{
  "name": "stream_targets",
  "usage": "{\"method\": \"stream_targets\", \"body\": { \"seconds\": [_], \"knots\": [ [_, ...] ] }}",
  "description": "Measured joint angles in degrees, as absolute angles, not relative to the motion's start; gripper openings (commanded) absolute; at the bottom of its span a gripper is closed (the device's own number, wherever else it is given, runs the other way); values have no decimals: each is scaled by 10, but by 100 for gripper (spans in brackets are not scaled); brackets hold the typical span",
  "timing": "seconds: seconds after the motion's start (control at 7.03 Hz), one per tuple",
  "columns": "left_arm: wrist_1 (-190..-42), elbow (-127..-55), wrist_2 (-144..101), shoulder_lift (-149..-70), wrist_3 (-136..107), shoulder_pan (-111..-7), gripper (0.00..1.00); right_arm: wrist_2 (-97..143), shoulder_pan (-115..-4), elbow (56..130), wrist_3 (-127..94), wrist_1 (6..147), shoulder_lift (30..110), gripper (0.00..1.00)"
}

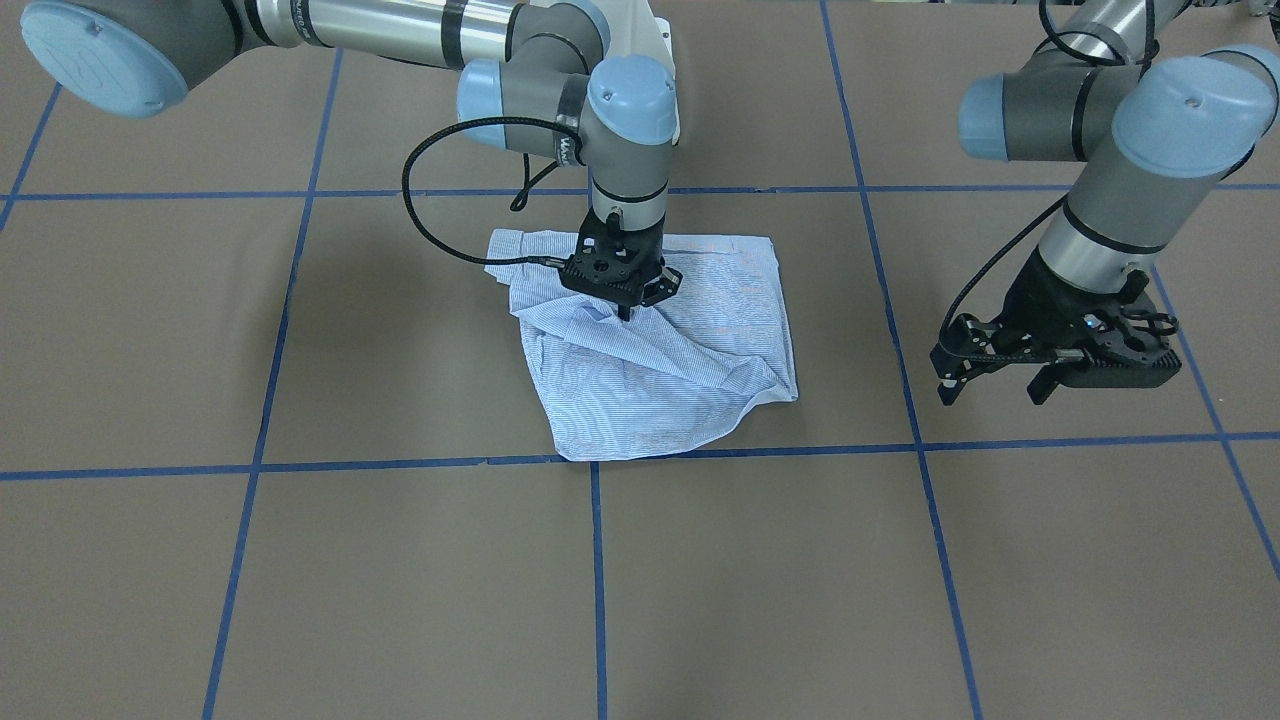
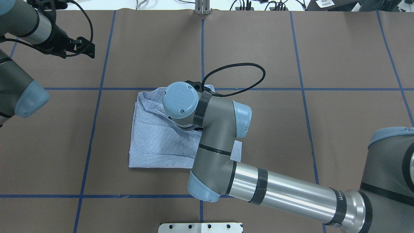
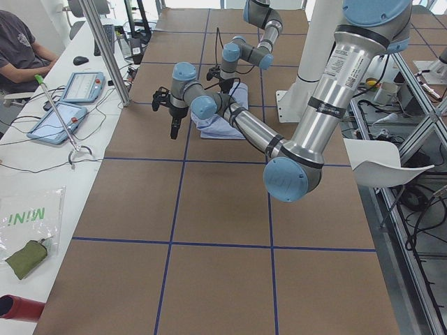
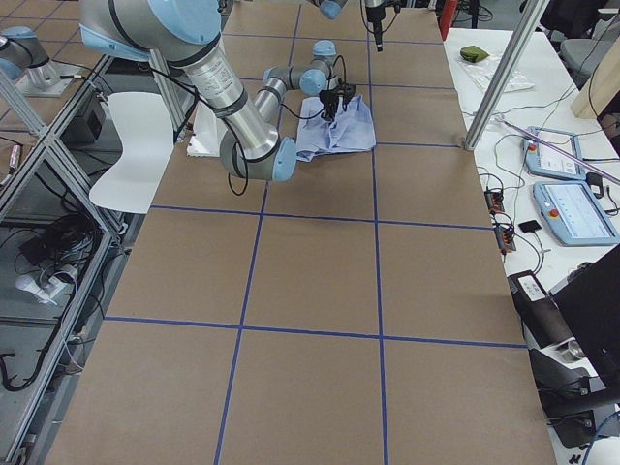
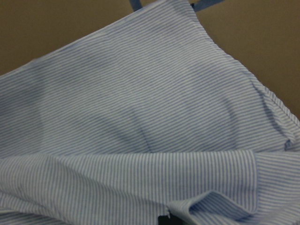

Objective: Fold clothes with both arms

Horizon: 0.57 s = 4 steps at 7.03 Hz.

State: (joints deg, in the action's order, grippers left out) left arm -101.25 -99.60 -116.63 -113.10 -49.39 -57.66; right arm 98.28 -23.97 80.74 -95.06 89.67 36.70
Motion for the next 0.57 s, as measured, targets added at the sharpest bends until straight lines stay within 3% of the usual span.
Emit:
{"method": "stream_targets", "body": {
  "seconds": [0.57],
  "knots": [
    [-1009, -998, -1167, -1138, -494, -577, 100, 966, -289, 796, -906, 866, 365, 0]
  ]
}}
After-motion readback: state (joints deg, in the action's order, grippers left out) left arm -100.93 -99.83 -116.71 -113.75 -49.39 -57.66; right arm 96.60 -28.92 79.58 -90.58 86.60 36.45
